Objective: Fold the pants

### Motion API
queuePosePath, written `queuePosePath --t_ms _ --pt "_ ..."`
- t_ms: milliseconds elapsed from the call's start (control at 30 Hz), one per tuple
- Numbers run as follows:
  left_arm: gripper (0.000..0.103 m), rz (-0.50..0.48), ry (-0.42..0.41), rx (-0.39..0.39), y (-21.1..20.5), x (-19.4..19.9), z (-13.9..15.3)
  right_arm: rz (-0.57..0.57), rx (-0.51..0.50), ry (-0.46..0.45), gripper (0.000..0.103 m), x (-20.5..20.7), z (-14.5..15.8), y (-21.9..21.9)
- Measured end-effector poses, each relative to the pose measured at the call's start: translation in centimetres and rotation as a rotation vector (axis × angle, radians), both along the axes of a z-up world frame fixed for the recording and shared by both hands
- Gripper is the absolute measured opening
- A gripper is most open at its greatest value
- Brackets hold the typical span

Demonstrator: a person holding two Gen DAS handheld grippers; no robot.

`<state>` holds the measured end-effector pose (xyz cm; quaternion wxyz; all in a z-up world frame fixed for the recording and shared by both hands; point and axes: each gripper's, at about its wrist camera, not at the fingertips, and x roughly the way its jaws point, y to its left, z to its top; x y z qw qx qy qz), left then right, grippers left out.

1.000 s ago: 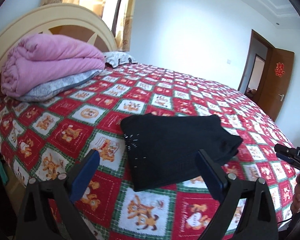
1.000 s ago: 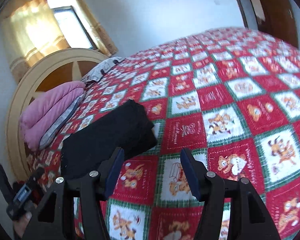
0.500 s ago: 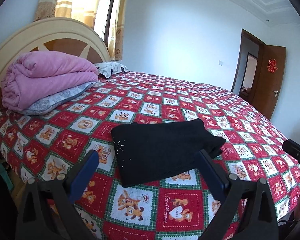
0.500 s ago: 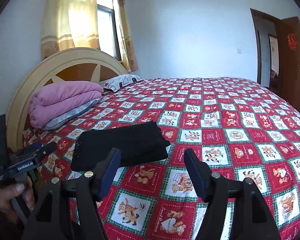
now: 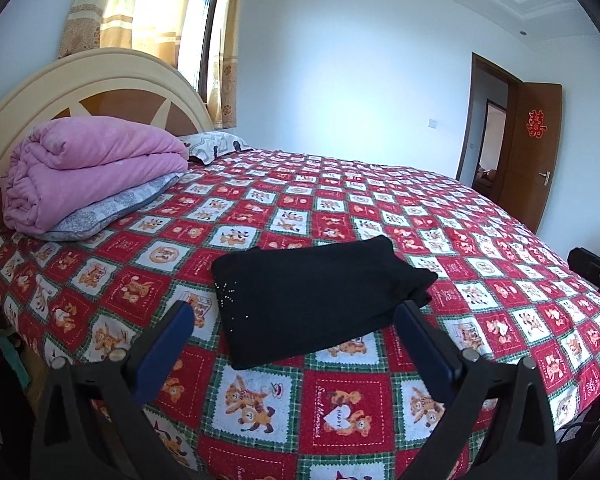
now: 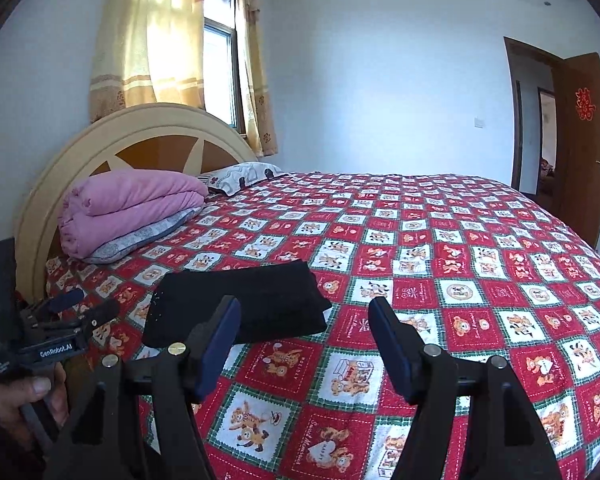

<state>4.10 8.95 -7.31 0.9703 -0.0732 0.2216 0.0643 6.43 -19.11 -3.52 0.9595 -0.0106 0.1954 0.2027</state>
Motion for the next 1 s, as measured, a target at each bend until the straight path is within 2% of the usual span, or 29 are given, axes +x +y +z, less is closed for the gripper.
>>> queuePosePath --t_ms 267,633,867,1000 --pt "0.103 0.011 -0.02 0.0 0.13 -0.4 0.79 0.001 -0.006 -0.013 0.069 -0.57 0.65 -0.24" --pt "0.103 0.007 -0.007 0.007 0.03 -0.2 0.52 0.018 -0.005 -0.006 0.072 -0.5 0.37 -0.03" --pt "0.103 -0.002 0.009 0.043 -0.6 0.01 0.63 0.011 -0.003 -0.02 0.073 -0.64 0.6 -0.2" --pt "0.103 -0.011 0.0 0.006 -0.39 -0.17 0.81 0.01 -0.011 -0.027 0.073 -0.75 0.63 -0.09"
